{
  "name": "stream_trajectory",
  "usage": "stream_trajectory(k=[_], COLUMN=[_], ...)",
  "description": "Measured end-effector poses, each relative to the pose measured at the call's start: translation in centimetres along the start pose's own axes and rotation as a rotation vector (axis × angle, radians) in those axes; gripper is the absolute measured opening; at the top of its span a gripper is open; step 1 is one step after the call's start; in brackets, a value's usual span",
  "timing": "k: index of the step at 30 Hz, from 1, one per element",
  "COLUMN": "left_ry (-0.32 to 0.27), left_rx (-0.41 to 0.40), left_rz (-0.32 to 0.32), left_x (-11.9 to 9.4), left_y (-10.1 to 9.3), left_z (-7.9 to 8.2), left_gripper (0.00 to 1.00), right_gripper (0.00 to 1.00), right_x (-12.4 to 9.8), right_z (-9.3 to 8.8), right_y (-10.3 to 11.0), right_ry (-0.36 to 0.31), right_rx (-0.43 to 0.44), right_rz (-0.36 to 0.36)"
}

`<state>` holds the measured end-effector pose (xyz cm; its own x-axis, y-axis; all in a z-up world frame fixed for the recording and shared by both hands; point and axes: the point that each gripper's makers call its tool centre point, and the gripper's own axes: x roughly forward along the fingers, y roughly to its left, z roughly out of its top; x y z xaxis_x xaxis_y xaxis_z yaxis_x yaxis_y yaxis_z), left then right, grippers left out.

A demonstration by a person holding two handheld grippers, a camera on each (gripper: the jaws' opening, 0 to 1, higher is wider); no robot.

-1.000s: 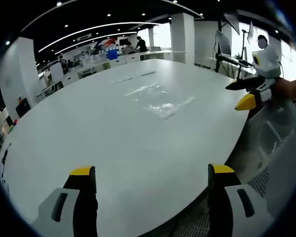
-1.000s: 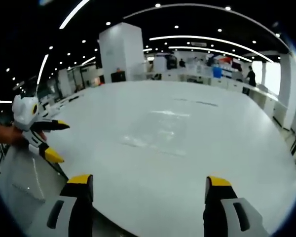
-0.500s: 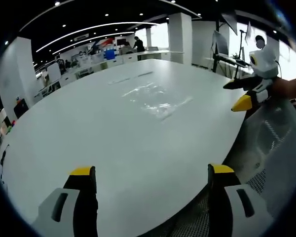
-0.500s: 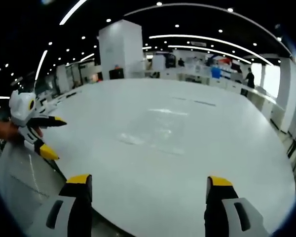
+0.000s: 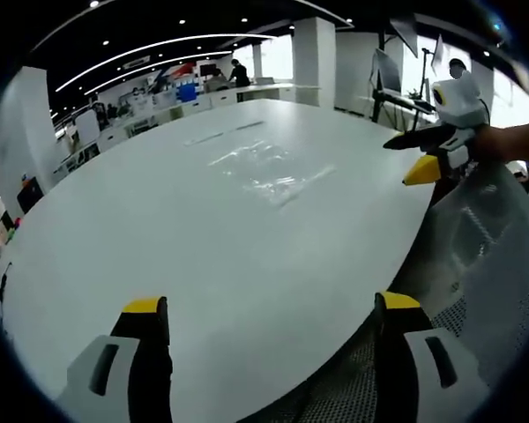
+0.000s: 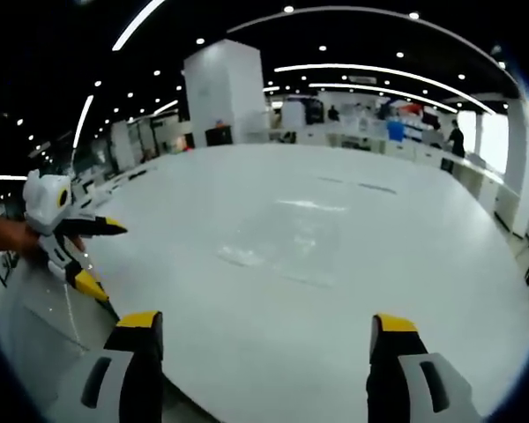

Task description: Open the resealable bag by pulling the two sides of the seal apart until the entire bag opening is separated and visibly accessible.

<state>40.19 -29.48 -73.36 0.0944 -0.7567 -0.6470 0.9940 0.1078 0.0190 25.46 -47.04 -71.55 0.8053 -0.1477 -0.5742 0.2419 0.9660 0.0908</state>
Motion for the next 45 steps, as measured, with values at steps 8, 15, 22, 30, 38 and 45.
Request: stream_trajectory(k=[8,15,22,30,38,45], left_ry=[-0.008,-0.003,-0.002,-0.009,-0.020,-0.012], left_rx=[0.009,0.045,0.051,0.053,0.049,0.041], left_rz=[0.013,0.008,0.010,0.012,0.010,0.004], left_x=[-0.4,-0.4,-0.6,-0.5,-0.6,-0.3], left_y=[0.7,0.2,0.3,0.5,0.4,0.5], left_z=[0.8,1.2,1.6,2.2,2.5,2.4], left_gripper=[0.94,0.93,0.91,0.88,0.86,0.86], right_gripper=[0.85,0.79,0.70,0.64,0.61,0.47], right_x=[2.3,5.3,7.3,9.0,9.1,8.5], right_z=[2.4,1.8,0.8,-0.1,-1.0,-0.7], right_y=[-0.6,-0.9,-0.9,-1.8,-0.7,0.2], right_ry=[-0.007,0.071,0.113,0.163,0.188,0.199], right_rx=[-0.141,-0.230,-0.264,-0.226,-0.208,-0.161], right_rz=[0.060,0.129,0.170,0.187,0.230,0.273])
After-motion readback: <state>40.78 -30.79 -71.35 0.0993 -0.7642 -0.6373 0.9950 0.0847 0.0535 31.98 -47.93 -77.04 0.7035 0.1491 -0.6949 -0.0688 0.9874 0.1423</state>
